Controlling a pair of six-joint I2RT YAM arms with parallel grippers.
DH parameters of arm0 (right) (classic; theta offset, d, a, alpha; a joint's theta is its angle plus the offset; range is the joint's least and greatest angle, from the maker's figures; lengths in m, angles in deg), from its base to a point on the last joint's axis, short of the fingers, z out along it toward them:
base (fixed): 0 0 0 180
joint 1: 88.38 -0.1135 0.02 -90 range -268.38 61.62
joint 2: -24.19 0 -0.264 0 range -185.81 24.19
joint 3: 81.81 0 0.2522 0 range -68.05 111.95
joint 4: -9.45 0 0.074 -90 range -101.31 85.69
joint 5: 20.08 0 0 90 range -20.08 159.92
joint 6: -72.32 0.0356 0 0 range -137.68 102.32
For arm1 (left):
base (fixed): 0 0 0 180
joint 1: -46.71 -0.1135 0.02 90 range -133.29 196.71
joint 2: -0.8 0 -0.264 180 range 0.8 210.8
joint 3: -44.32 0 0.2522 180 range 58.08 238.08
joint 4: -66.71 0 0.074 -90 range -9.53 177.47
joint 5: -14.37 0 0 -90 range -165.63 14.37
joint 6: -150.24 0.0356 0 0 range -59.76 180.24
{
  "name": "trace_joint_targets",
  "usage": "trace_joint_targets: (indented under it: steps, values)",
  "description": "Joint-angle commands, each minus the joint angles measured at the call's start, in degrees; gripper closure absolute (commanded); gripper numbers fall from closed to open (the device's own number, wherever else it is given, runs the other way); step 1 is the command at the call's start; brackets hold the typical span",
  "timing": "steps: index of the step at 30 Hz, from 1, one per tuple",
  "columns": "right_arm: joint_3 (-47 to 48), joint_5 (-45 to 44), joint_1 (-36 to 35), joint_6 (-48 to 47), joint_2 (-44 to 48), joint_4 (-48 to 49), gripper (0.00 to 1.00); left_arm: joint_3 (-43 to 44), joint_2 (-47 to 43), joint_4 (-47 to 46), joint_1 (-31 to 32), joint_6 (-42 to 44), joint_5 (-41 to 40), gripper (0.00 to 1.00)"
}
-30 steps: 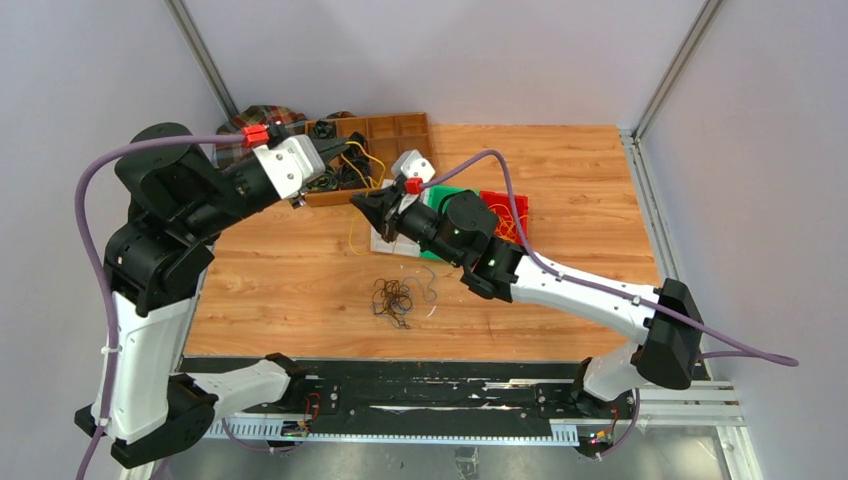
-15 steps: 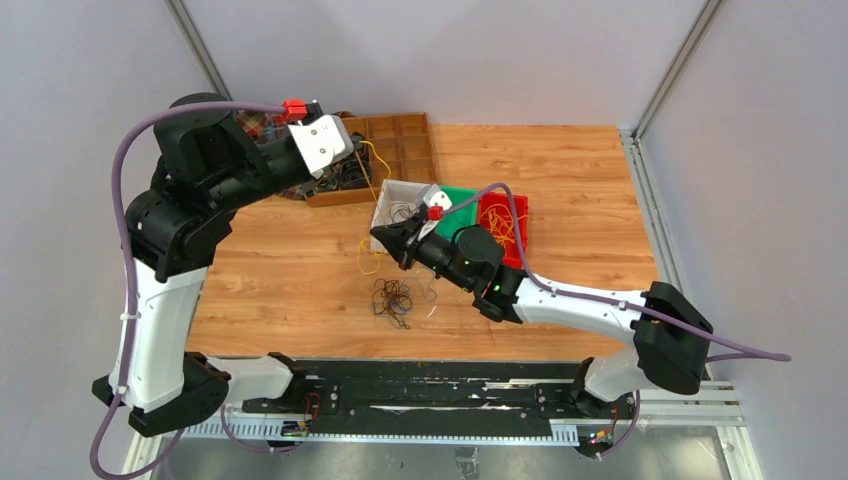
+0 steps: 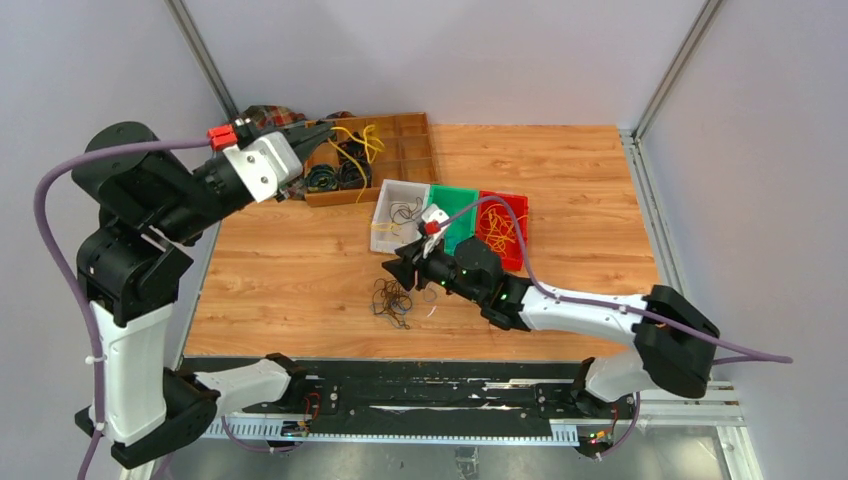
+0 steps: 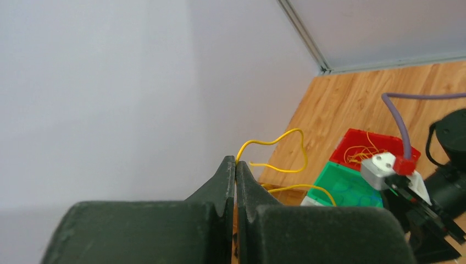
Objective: Untangle the cables
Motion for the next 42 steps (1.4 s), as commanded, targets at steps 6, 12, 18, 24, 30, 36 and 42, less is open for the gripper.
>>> trace_joint_targets:
  steps: [6,12,18,24,30,36,42]
  values:
    - [10.6,0.3,2.9,-5.4,14.6,-14.4,0.53,-4.5,-1.6,-1.0,0.2,-1.0,2.6,1.0]
    - [9.5,-0.6,3.2,-6.9,16.6,-17.1,0.67,-2.1,-0.8,-1.0,0.2,-0.2,1.8,0.99]
    - [4.6,-0.8,3.2,-5.5,16.7,-16.9,0.83,1.7,0.3,-1.0,0.2,1.2,0.8,1.0]
    - [4.4,-2.9,3.2,-6.7,18.3,-17.7,0.65,2.1,0.4,-1.0,0.2,1.1,1.2,1.0]
    - [8.5,-4.9,3.6,-10.7,21.1,-21.6,0.49,1.3,0.1,-1.0,0.2,0.4,4.0,1.0]
    - [8.7,-11.1,4.4,-15.1,24.2,-23.9,0.46,-1.8,-0.3,-1.0,0.2,-1.1,12.9,1.0]
    - [4.1,-24.2,8.3,-13.4,27.4,-25.1,0.48,-3.2,3.5,-1.0,1.1,-3.1,17.2,1.0]
